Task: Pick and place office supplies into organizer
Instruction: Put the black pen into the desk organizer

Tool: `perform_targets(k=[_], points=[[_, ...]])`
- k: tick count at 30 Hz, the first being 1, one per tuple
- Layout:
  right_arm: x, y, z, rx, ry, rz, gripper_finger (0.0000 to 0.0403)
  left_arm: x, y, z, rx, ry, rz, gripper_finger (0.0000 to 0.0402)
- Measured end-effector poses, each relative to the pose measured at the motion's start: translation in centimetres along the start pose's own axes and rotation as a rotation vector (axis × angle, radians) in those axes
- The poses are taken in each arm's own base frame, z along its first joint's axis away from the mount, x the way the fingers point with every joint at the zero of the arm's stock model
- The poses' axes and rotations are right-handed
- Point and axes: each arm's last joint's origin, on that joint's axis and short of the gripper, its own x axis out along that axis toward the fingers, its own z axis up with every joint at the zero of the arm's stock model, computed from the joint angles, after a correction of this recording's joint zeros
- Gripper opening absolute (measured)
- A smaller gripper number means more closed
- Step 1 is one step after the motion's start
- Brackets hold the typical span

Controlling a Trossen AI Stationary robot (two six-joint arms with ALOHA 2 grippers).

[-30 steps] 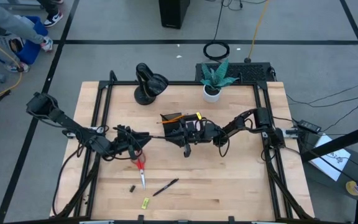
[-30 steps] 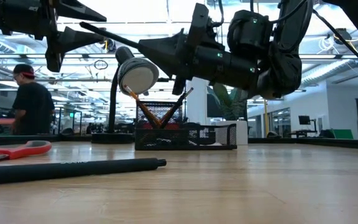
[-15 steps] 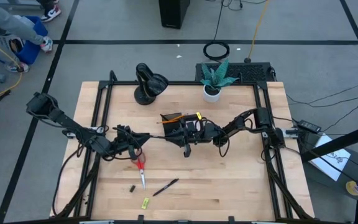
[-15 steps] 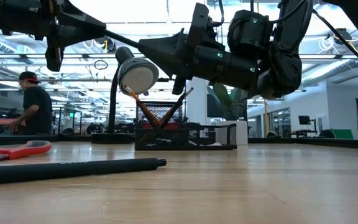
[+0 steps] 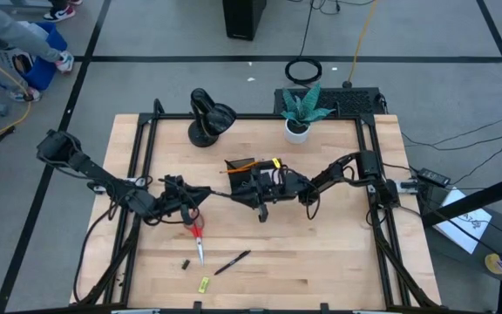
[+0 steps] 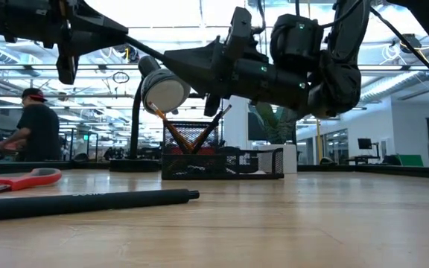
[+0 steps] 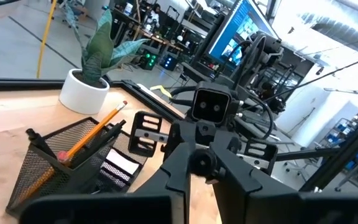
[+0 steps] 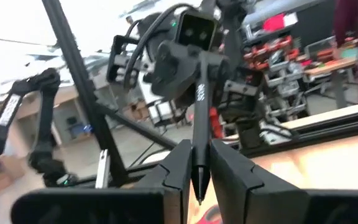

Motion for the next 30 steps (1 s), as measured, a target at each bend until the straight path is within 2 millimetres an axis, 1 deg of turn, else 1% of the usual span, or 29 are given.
perform_targets(k=[4, 6, 11, 14, 17, 20, 22, 27, 30], points=[[0.0, 0.0, -0.2, 0.004, 0.031, 0.034, 0.0049, 0.4, 0.2, 0.3, -0.001, -0.007, -0.005, 0.0028], [-0.1, 0.0, -0.3, -0.003, 0.040, 0.026, 0.0049, 0.6, 0.4, 0.3, 0.002, -0.005, -0.012, 0.0027], [-0.6, 0.0, -0.9, -0.005, 0.070, -0.006, 0.0050, 0.9, 0.7, 0.7, -0.003, -0.021, -0.006, 0.0047], [-1.2, 0.0, -1.5, -0.016, 0.111, -0.006, 0.0050, 1.0, 0.8, 0.8, -0.003, -0.031, 0.008, 0.0051], [-1.5, 0.0, -1.6, -0.026, 0.115, -0.005, 0.0050, 1.1, 0.9, 0.8, 0.004, -0.028, 0.002, 0.0039], [-2.1, 0.0, -2.3, -0.003, 0.183, 0.020, 0.0051, 1.2, 0.9, 0.8, 0.004, -0.024, -0.004, 0.0026], [-2.7, 0.3, -3.1, 0.032, 0.242, 0.039, 0.0058, 1.2, 0.9, 0.8, 0.004, -0.021, -0.009, 0.0024], [-4.3, 1.4, -4.7, 0.137, 0.377, 0.100, 0.0090, 1.2, 0.9, 0.9, -0.008, -0.034, -0.001, 0.0043], [-5.2, 2.2, -5.5, 0.180, 0.442, 0.158, 0.0107, 1.5, 1.2, 1.2, -0.001, -0.052, 0.016, 0.0047]])
